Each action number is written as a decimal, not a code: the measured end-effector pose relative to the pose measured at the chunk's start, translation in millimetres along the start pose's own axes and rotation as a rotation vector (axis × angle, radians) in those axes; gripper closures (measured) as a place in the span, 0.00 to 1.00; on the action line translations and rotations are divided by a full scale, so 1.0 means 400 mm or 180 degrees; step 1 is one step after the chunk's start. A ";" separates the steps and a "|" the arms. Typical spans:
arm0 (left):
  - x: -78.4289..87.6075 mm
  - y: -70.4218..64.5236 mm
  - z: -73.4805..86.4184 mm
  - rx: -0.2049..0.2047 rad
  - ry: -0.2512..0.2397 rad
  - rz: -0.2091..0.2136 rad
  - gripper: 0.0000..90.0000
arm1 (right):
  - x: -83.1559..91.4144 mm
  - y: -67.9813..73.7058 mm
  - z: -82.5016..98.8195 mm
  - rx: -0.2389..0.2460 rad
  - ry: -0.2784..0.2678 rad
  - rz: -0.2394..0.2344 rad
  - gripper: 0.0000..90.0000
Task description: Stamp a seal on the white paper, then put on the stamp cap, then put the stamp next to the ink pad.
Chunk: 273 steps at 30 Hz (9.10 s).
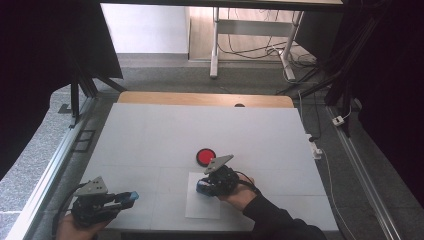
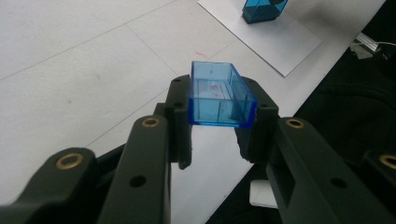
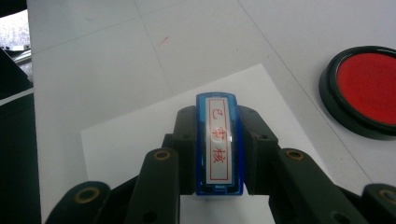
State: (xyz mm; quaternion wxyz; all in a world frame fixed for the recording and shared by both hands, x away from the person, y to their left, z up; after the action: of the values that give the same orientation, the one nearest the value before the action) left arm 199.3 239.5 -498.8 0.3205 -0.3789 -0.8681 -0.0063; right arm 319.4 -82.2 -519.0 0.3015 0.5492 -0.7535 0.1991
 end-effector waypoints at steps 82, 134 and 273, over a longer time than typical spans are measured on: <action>-0.038 -0.022 -0.058 -0.0255 0.0052 0.0294 0.76 | 0.161 0.000 -0.116 -0.0080 -0.0679 -0.0214 0.79; -0.271 -0.084 -0.243 -0.0882 -0.0027 0.1621 0.77 | 0.226 0.031 -0.171 0.0026 -0.1008 -0.0590 0.79; -0.035 -0.009 -0.033 0.0033 -0.0171 0.0148 0.00 | 0.211 -0.001 -0.127 0.0014 -0.0854 -0.0102 0.79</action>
State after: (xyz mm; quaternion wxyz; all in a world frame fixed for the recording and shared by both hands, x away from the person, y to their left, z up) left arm 211.2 224.3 -495.4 0.2991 -0.3973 -0.8674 0.0158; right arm 313.6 -110.1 -424.6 0.1999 0.5836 -0.7777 0.1207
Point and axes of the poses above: each handheld gripper's, and its own axes: x roughly backward along the jaws, z roughly out of its underside, y roughly to its left, the point moved 3 cm from there along -x, roughly forward along the jaws, and after that the axes turned 8 degrees about -y, right-handed, at the moved point
